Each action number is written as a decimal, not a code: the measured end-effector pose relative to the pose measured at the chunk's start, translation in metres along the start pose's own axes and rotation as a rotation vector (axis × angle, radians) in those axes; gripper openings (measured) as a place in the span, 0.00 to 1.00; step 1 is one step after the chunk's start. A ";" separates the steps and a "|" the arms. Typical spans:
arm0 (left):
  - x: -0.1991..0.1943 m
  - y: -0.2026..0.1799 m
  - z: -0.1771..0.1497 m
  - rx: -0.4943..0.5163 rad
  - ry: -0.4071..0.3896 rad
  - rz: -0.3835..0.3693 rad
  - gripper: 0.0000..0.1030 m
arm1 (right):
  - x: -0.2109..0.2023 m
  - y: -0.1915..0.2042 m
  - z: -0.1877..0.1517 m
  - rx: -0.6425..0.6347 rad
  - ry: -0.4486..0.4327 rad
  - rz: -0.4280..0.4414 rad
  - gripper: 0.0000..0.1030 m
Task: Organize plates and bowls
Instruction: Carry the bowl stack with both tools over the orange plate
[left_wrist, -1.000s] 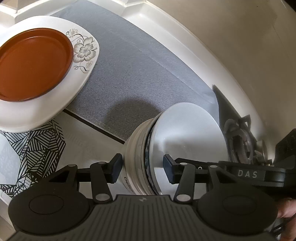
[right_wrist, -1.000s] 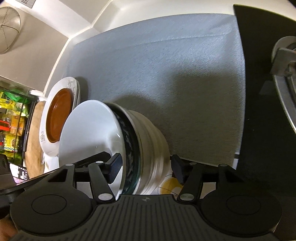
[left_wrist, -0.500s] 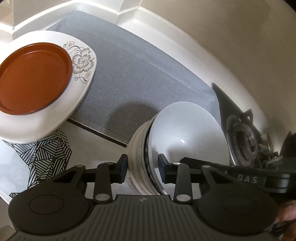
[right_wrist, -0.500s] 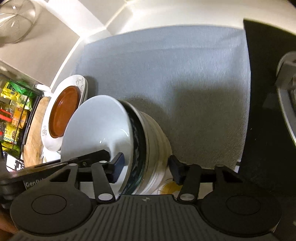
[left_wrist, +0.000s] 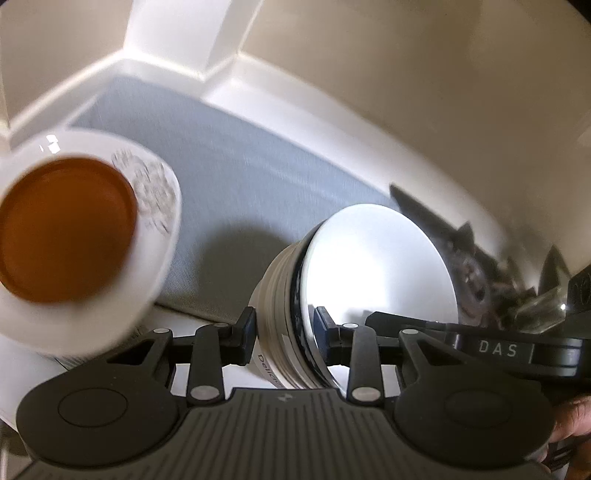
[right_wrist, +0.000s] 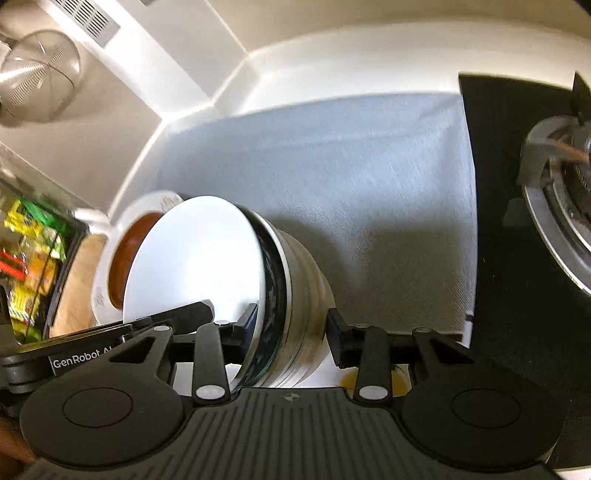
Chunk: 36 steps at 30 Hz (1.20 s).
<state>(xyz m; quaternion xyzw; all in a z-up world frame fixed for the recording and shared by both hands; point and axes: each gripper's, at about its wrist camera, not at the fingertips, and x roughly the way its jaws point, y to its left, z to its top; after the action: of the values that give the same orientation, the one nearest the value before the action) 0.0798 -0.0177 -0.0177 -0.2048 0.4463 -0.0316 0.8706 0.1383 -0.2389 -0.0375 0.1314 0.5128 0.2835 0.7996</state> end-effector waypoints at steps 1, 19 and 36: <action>-0.006 0.004 0.005 0.001 -0.014 -0.002 0.35 | -0.001 0.008 0.003 -0.003 -0.012 -0.001 0.39; -0.052 0.168 0.065 -0.067 -0.072 0.129 0.36 | 0.113 0.168 0.048 -0.050 0.017 0.089 0.38; -0.030 0.199 0.079 -0.060 -0.006 0.069 0.36 | 0.136 0.182 0.042 0.005 0.039 0.008 0.38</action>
<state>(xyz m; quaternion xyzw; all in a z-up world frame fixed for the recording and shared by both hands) 0.0983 0.1970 -0.0304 -0.2154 0.4514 0.0127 0.8658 0.1608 -0.0086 -0.0294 0.1300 0.5287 0.2880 0.7878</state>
